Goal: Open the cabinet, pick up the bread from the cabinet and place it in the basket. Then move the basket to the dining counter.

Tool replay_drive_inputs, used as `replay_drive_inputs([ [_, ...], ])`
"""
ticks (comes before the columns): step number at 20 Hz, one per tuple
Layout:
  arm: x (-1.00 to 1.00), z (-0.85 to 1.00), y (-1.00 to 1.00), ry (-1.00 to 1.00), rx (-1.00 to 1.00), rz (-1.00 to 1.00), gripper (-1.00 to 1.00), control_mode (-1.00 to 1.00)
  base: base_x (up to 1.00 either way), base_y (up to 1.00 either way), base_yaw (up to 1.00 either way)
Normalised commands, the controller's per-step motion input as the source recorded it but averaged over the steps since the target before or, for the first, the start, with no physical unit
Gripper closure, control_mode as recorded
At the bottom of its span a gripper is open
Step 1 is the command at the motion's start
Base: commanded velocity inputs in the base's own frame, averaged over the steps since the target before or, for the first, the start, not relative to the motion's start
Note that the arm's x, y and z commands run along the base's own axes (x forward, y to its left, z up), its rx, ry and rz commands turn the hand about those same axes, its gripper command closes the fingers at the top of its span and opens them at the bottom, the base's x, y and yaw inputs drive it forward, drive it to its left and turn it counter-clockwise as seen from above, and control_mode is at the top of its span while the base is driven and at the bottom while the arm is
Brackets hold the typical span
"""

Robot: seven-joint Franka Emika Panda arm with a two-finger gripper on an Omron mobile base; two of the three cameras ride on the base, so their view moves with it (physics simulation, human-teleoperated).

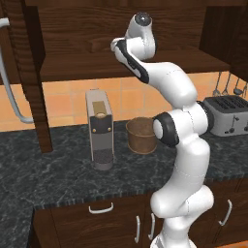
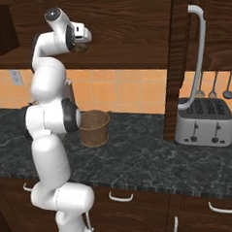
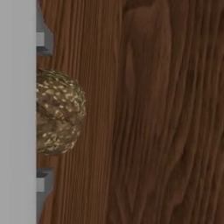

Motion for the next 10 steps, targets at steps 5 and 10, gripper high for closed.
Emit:
replay_drive_inputs([
  [5,0.23,-0.26,0.00,0.00,-0.03,0.00,-1.00,-1.00,0.00,0.00,0.00],
  [10,0.19,-0.29,0.00,0.00,-0.03,0.00,-1.00,-1.00,0.00,0.00,0.00],
])
